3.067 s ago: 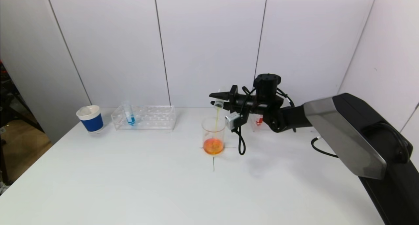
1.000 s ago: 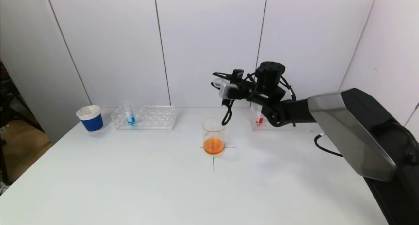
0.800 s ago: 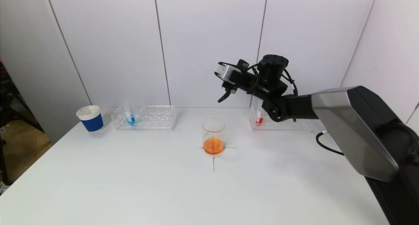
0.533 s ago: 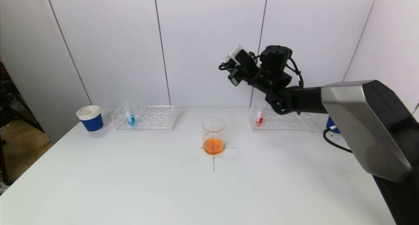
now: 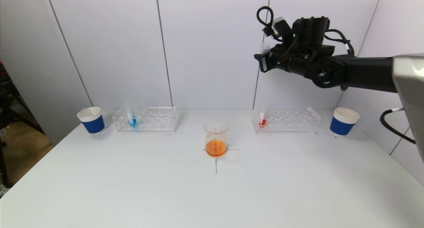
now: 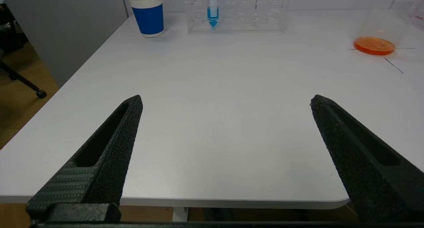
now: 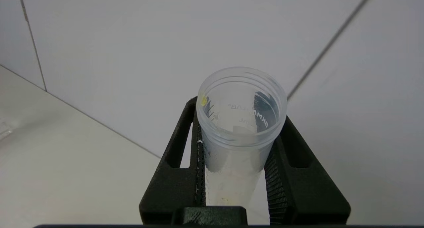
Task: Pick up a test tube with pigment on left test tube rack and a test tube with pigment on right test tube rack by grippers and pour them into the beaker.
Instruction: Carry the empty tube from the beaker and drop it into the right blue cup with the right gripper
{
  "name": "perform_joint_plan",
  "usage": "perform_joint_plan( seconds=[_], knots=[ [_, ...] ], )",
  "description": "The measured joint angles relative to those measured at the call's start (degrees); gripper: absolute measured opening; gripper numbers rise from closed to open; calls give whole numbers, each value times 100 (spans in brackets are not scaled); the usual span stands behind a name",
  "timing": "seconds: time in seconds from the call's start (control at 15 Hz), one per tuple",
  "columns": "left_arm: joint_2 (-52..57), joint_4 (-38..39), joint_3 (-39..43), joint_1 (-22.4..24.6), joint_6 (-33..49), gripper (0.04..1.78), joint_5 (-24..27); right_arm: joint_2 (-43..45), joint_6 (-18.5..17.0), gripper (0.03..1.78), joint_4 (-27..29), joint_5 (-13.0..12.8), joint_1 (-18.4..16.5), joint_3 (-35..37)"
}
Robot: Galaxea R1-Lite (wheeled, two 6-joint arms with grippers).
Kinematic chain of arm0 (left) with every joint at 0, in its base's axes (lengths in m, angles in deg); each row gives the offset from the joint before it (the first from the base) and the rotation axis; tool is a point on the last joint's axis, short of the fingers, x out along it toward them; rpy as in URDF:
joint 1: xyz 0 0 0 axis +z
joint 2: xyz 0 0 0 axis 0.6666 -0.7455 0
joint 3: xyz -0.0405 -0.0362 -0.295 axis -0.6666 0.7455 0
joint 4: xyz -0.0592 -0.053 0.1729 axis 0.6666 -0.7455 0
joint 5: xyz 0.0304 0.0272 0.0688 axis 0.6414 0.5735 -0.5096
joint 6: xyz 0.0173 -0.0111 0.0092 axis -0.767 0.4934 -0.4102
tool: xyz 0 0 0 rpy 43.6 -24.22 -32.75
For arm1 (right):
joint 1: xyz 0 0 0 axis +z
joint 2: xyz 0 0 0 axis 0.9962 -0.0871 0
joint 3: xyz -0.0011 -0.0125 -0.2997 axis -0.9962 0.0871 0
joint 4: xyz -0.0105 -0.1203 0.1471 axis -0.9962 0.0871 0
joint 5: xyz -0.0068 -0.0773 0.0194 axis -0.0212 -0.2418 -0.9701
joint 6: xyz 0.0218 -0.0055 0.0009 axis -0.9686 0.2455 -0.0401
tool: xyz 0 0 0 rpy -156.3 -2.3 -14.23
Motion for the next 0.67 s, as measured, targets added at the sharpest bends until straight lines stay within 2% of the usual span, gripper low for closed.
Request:
perform_joint_plan(
  seconds=[0.2,0.33,0.53,0.67],
  knots=[
    [0,2,-2,0,2,177,0,458,-940,56,1130,-340,-319,50],
    [0,2,-2,0,2,177,0,736,-1064,56,1267,-421,-601,257],
    [0,2,-2,0,2,177,0,1202,-1092,56,1225,-390,-990,937],
    [0,2,-2,0,2,177,1,1488,-1337,56,1209,-395,-1307,1343]
  ],
)
